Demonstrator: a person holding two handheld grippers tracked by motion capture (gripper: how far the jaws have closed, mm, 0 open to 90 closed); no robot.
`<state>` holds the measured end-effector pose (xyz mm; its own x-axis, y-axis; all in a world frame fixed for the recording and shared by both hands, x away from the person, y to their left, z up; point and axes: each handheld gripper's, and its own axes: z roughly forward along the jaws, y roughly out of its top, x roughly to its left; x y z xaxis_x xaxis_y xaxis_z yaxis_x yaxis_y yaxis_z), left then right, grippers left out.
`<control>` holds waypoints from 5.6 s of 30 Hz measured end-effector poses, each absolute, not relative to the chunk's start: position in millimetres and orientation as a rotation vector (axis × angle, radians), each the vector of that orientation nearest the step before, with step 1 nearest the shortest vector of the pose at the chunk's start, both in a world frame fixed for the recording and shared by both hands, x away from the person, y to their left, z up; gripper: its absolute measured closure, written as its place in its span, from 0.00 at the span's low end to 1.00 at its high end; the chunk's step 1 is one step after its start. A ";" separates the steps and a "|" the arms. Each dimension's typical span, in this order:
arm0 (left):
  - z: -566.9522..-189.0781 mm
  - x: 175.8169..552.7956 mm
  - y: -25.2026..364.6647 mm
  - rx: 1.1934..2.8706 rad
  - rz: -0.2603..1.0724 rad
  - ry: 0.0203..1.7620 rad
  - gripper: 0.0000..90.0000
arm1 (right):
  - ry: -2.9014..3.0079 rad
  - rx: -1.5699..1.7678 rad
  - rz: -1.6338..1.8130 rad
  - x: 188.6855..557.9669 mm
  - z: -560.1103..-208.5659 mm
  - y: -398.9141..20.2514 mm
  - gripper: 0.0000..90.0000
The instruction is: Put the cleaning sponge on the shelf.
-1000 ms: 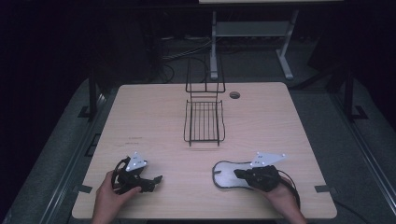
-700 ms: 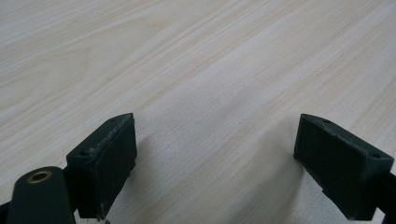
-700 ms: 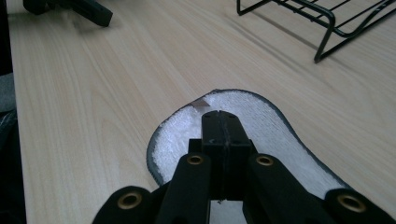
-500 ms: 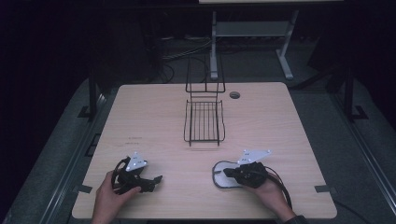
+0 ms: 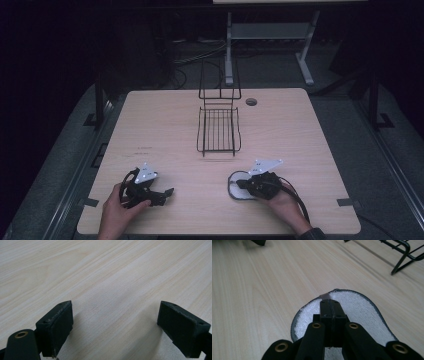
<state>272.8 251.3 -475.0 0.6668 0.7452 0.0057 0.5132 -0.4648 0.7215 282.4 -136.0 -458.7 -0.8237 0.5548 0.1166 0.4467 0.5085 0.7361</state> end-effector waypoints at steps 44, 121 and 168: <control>-475.1 272.9 251.3 2.168 0.419 0.967 0.14 | 2.420 1.202 1.080 321.9 -455.9 -199.4 1.00; -475.1 272.9 251.5 2.171 0.421 0.964 0.14 | 2.364 1.418 0.969 298.2 -468.0 -230.5 0.13; -475.1 272.9 251.5 2.171 0.421 0.963 0.14 | 2.378 1.368 1.204 289.7 -442.9 -238.6 0.66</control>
<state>272.9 251.5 -475.1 0.6684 0.7437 0.0082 0.5110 -0.4672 0.7215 289.7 -238.6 -442.9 -0.5749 0.7792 0.2498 0.6624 0.2639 0.7011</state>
